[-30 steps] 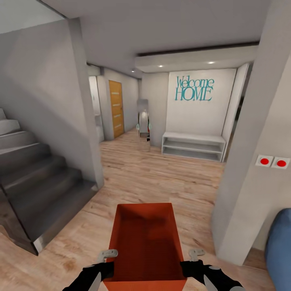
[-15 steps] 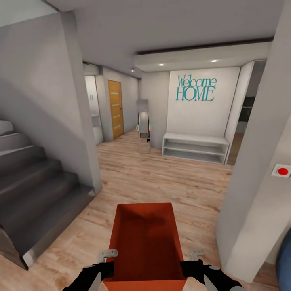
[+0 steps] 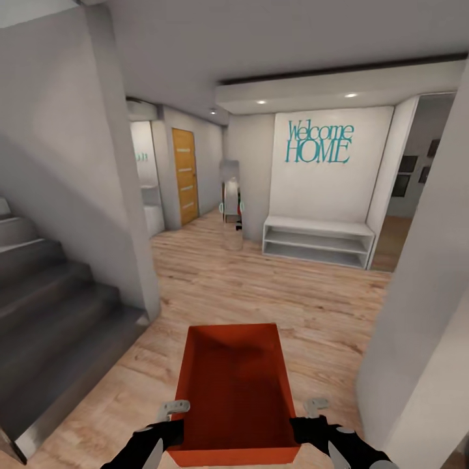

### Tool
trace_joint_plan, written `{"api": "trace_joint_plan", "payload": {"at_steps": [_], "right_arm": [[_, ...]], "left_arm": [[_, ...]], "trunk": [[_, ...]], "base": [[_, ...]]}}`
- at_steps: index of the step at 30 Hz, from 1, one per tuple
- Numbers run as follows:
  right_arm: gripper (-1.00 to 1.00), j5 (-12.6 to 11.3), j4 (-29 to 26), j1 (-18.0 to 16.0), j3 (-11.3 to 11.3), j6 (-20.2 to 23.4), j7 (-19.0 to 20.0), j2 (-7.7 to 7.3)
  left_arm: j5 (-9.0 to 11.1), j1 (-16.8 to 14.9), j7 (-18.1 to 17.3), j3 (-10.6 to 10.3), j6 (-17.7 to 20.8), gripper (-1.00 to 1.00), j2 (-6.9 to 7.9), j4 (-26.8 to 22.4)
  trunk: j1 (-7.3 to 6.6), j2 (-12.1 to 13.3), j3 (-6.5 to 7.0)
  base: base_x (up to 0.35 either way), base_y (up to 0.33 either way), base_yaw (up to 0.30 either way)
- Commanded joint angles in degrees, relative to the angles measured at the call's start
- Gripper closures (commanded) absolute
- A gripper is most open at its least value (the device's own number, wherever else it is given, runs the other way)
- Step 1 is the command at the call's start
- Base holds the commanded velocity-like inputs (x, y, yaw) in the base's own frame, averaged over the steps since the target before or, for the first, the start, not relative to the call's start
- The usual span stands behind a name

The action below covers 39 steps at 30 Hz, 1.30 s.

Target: Move the two storage containers from the living room to the garage. In the garage, place one container on the floor and stack the other container on top of it (either order is fine).

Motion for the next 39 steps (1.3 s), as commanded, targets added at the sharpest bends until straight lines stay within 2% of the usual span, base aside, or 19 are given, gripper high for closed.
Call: {"api": "trace_joint_plan", "payload": {"at_steps": [1,39], "right_arm": [[1.00,-0.15,-0.28,-0.09,0.57,-0.07,0.16,-0.03],[1.00,-0.16,-0.28,-0.09,0.57,-0.07,0.07,-0.03]], "left_arm": [[-1.41,0.01,1.45,-0.20,0.41,1.00,1.86,0.08],[-1.41,0.01,1.45,-0.20,0.37,1.00,1.95,0.08]], "trunk": [[0.05,-0.09,-0.10],[0.05,-0.09,-0.10]], "base": [[0.325,0.000,0.000],[0.325,0.000,0.000]]}}
